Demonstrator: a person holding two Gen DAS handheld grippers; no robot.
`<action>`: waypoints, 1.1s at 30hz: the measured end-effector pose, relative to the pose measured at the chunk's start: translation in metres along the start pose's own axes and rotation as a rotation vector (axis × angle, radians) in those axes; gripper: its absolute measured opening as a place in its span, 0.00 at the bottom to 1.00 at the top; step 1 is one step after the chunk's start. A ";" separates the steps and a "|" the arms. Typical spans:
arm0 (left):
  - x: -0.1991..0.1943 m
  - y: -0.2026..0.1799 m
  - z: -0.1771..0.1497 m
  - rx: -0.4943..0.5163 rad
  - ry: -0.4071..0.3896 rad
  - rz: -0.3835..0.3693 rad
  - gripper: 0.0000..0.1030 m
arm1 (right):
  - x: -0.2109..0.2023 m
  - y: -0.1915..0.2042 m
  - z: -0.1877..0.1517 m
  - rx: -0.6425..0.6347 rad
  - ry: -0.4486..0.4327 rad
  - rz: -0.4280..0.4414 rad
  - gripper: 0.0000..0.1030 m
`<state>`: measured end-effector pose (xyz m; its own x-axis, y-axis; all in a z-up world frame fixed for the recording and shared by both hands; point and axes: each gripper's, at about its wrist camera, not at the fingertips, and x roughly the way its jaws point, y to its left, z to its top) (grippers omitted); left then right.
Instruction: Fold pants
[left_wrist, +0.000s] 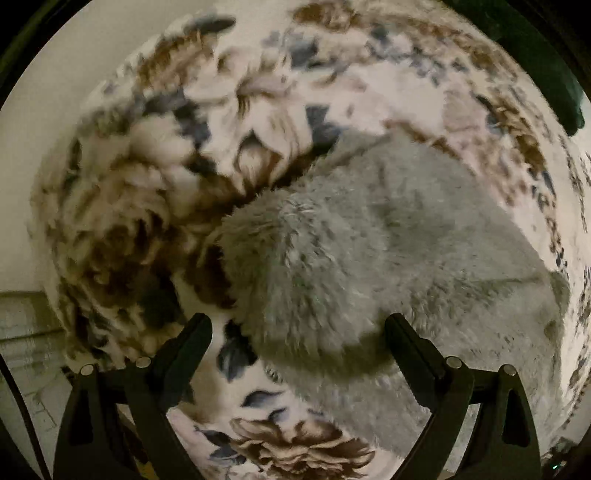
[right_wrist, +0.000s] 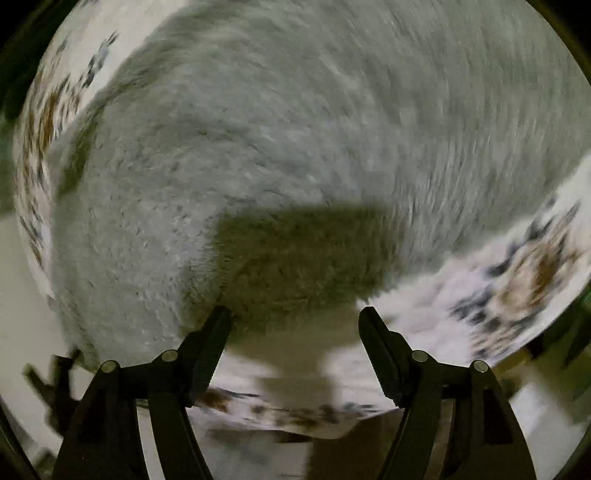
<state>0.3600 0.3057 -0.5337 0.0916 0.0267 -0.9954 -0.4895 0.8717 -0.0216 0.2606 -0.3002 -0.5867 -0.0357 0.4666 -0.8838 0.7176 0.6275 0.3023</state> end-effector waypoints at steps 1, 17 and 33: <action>0.006 0.002 0.003 -0.014 0.012 -0.005 0.85 | 0.002 -0.006 -0.001 0.021 -0.018 0.043 0.68; -0.047 -0.074 -0.039 0.268 -0.128 0.151 0.82 | -0.027 -0.006 -0.005 -0.144 -0.152 -0.012 0.75; -0.077 -0.417 -0.227 0.738 -0.235 -0.048 0.90 | -0.229 -0.211 0.128 -0.099 -0.520 -0.119 0.75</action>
<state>0.3606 -0.1712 -0.4693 0.3204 0.0123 -0.9472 0.2162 0.9726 0.0857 0.2061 -0.6188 -0.4941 0.2545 0.0348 -0.9665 0.6594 0.7248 0.1997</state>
